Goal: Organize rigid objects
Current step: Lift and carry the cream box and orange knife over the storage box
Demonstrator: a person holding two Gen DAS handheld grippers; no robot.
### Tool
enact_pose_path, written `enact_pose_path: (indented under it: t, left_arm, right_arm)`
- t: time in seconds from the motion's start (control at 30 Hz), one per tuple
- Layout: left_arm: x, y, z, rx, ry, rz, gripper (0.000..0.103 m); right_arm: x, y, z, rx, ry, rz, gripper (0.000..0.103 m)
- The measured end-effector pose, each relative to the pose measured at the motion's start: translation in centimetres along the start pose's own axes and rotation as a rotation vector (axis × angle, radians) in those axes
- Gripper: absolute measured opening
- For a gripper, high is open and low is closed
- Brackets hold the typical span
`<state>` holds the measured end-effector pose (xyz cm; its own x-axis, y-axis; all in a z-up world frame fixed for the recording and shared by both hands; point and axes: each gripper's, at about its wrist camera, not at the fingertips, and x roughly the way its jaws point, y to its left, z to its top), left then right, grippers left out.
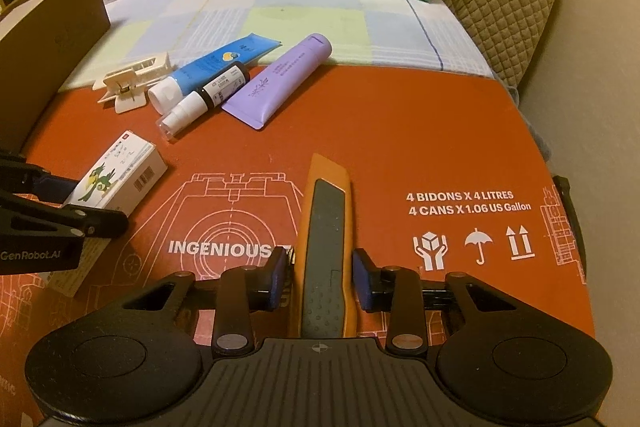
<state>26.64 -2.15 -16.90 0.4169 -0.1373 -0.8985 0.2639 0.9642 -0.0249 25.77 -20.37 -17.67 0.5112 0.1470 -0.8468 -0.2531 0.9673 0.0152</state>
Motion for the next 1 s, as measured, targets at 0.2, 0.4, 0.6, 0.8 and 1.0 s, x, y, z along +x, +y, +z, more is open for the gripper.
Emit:
enact_pose_path:
  t: [0.2, 0.4, 0.6, 0.8, 1.0]
  left_arm:
    - [-0.9, 0.1, -0.2, -0.017, -0.021, 0.005, 0.033]
    - [-2.3, 0.7, -0.1, -0.047, -0.057, 0.012, 0.033]
    - [-4.7, 1.8, 0.5, -0.085, -0.107, 0.03, 0.033]
    - [-7.6, 3.1, 1.3, -0.131, -0.154, 0.047, 0.033]
    - [-11.2, 5.1, 1.5, -0.18, -0.219, 0.065, 0.033]
  right_arm:
    - [-0.4, 0.0, -0.1, 0.002, 0.002, 0.02, 0.031]
    - [-1.5, 0.2, 0.5, 0.005, -0.029, 0.051, 0.031]
    - [-3.2, 0.9, 1.8, 0.015, -0.06, 0.111, 0.031]
    - [-5.0, 2.5, 3.8, 0.006, -0.086, 0.18, 0.031]
    - [-6.7, 4.8, 5.7, -0.018, -0.115, 0.256, 0.032]
